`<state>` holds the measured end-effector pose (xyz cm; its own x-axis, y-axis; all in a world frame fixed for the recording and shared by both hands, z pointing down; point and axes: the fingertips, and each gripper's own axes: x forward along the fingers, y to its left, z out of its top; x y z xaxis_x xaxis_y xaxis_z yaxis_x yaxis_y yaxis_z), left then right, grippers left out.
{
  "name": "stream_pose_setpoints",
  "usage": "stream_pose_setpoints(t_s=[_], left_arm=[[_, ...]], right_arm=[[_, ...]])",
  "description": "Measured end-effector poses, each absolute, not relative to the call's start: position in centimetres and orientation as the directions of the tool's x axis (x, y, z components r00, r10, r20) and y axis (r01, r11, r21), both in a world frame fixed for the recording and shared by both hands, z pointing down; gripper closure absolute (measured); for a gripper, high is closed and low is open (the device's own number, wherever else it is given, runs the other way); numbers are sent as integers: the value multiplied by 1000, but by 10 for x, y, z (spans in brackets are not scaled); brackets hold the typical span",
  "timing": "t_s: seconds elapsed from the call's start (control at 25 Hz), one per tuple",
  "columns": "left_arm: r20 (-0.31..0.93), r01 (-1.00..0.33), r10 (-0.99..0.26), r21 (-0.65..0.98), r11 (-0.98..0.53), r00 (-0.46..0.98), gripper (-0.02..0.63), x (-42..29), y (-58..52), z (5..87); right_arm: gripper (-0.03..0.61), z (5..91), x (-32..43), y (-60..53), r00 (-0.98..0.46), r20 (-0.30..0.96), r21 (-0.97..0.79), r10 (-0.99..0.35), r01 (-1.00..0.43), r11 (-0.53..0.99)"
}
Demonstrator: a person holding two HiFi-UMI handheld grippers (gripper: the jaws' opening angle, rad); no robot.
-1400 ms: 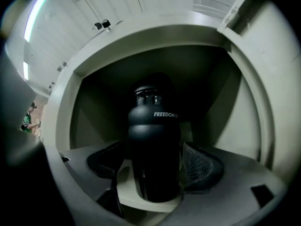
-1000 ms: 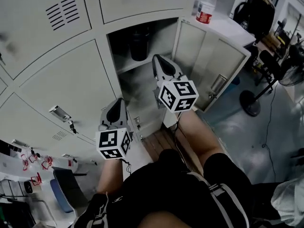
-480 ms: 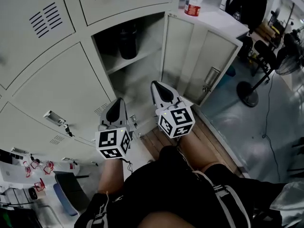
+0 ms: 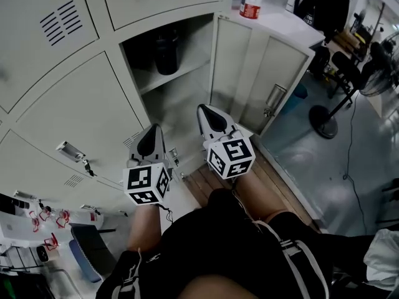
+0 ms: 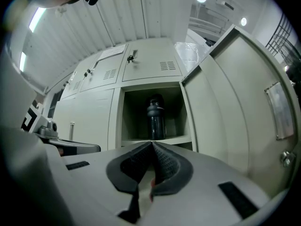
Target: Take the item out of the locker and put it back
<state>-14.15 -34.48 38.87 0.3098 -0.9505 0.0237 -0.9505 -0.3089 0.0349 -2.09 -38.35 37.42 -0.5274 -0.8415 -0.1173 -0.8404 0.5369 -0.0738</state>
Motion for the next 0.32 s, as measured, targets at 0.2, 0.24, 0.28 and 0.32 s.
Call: stream_pose_setpoints(t_s=[0.2, 0.24, 0.28, 0.32], left_arm=[[16, -951, -951, 33, -308, 309, 601, -143, -343, 386], [15, -951, -951, 32, -308, 309, 601, -144, -342, 385], [14, -951, -951, 32, -309, 309, 601, -144, -342, 385], [13, -951, -951, 32, -309, 309, 601, -144, -341, 384]], right_arm=[[565, 371, -22, -380, -529, -122, -71, -840, -839, 539], [565, 371, -22, -379, -530, -123, -70, -839, -839, 540], [565, 370, -22, -378, -530, -125, -69, -839, -839, 540], [565, 370, -22, -377, -530, -126, -69, -839, -839, 540]])
